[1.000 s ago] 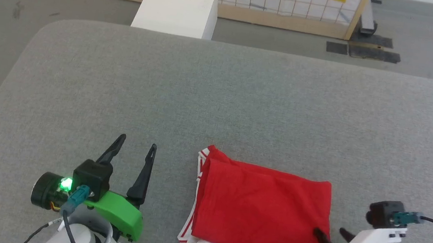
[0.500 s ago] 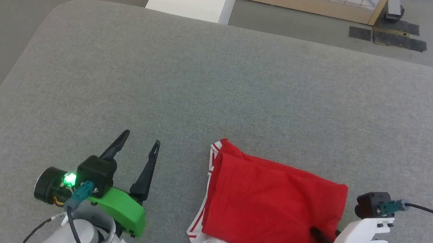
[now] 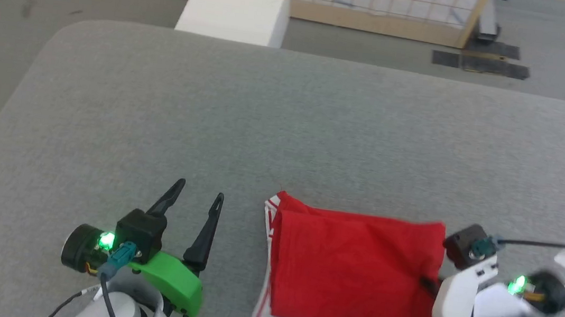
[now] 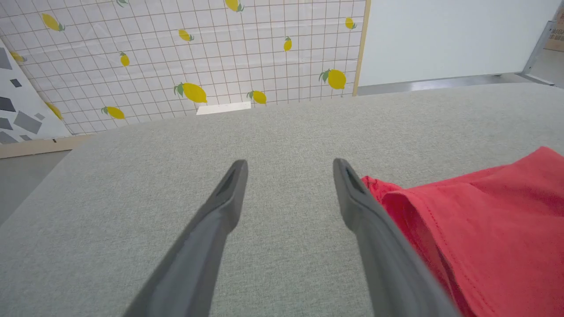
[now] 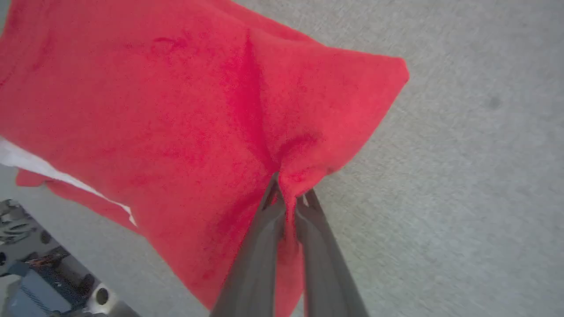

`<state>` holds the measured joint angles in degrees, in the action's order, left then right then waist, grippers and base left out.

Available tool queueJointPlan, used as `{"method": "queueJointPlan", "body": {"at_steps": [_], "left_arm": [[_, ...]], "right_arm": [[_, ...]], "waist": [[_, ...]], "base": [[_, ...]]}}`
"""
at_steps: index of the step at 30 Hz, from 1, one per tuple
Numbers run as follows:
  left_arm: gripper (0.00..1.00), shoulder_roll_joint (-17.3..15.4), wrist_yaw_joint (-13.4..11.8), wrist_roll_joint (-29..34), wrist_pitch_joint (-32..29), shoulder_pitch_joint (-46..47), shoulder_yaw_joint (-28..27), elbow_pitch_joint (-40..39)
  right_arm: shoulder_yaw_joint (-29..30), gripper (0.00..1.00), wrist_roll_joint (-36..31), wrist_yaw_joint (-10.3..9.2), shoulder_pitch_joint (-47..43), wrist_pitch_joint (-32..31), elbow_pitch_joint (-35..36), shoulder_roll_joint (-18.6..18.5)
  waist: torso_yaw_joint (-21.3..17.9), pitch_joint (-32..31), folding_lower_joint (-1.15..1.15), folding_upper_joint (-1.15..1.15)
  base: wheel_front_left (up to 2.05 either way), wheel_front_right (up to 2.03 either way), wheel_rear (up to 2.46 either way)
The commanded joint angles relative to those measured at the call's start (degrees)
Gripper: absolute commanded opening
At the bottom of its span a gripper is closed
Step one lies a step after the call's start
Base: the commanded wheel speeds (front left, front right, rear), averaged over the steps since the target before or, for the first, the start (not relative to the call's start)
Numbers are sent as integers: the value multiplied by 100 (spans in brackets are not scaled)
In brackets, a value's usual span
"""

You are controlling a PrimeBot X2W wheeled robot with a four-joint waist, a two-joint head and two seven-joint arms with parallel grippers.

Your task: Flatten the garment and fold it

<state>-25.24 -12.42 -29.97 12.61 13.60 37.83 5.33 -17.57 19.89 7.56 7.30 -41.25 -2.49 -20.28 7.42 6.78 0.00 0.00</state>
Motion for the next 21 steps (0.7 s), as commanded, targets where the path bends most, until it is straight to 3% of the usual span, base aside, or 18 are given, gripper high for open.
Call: {"method": "queueJointPlan", "body": {"at_steps": [1,6,12,16,21], "left_arm": [[100,18,-18,-26,-16,-53,-26,3],[100,-6,-83,-145,-4,-190,-106,-191],[100,14,-133,-208,-18,-80,-196,-453],[100,-16,-137,-161,-83,117,-219,-686],[100,-117,-164,-47,-225,387,-246,-1028]], "right_arm": [[-308,0,31,-8,337,89,114,-375],[-1608,0,234,-8,1534,302,399,-1582],[-2734,0,346,-8,2899,695,345,-2560],[-3126,0,344,-8,3473,1045,23,-3014],[-3047,0,237,-8,3768,1645,-752,-3433]], "waist": [[-344,-116,0,0],[-1041,77,0,0],[-1787,579,0,0],[-2125,983,0,0],[-2313,1441,0,0]], "base": [[0,0,0],[0,0,0],[0,0,0],[0,0,0],[0,0,0]]}}
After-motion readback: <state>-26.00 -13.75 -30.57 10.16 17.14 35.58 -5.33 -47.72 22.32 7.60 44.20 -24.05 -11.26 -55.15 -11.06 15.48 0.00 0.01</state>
